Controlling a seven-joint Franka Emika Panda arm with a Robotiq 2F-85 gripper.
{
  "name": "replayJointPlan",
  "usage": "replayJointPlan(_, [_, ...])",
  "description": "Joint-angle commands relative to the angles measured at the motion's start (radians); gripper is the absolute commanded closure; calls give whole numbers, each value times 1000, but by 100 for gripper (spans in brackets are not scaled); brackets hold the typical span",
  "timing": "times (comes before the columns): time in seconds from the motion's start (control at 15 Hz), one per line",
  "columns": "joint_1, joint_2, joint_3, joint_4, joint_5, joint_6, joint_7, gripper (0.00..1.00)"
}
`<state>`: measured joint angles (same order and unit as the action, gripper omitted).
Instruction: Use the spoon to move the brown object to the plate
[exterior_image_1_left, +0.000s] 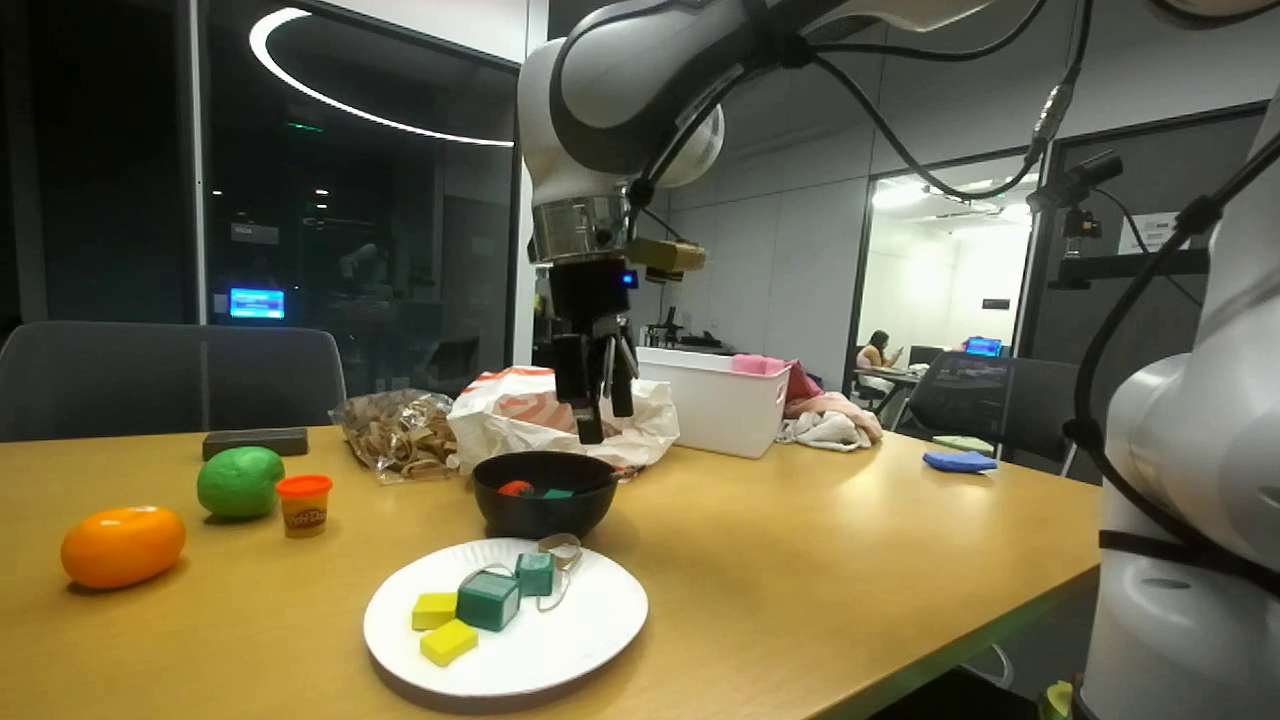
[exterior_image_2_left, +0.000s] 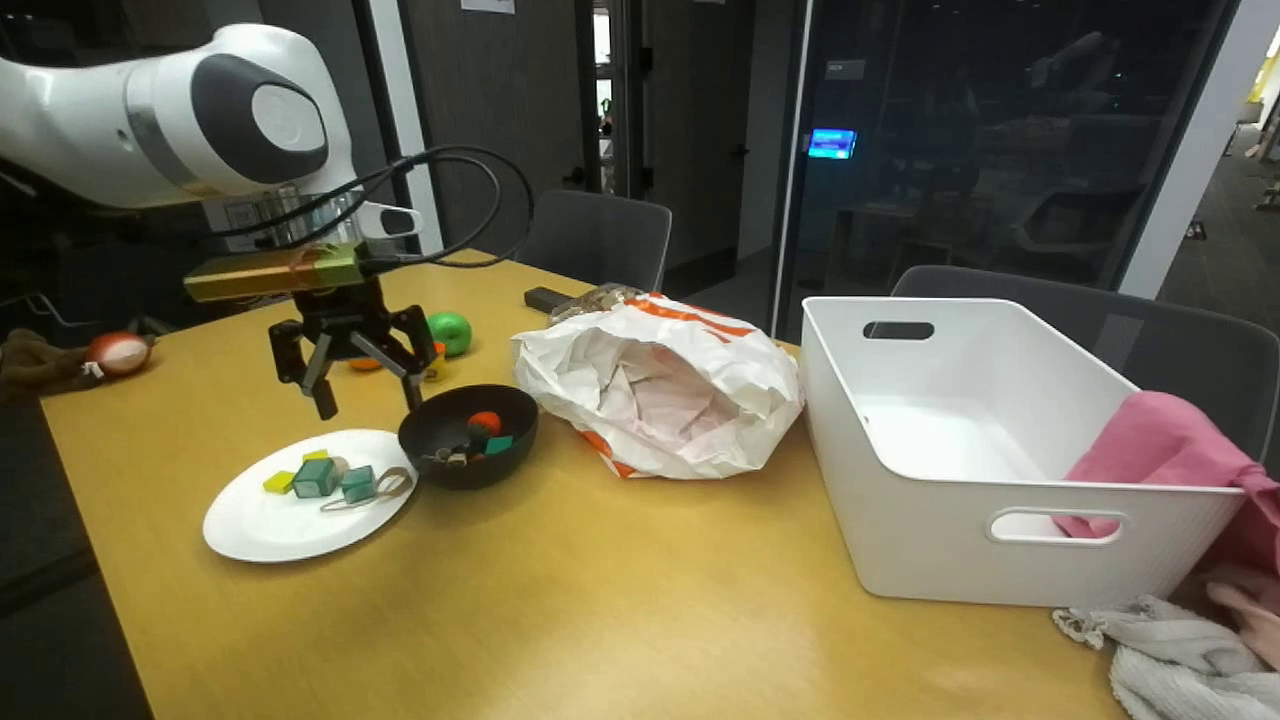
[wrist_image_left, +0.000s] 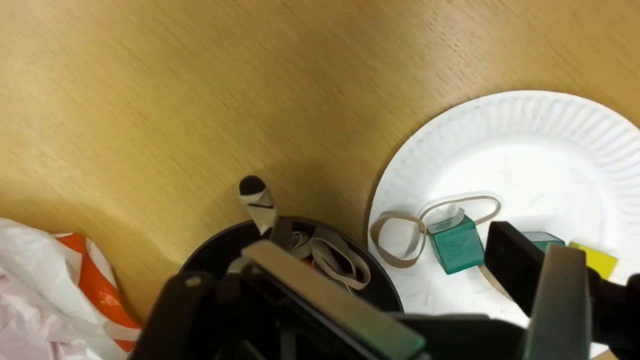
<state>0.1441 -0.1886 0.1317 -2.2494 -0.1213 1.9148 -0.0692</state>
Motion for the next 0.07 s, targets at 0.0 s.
replayJointPlan(0.0, [-2,0,2,2,3,-4,0,0])
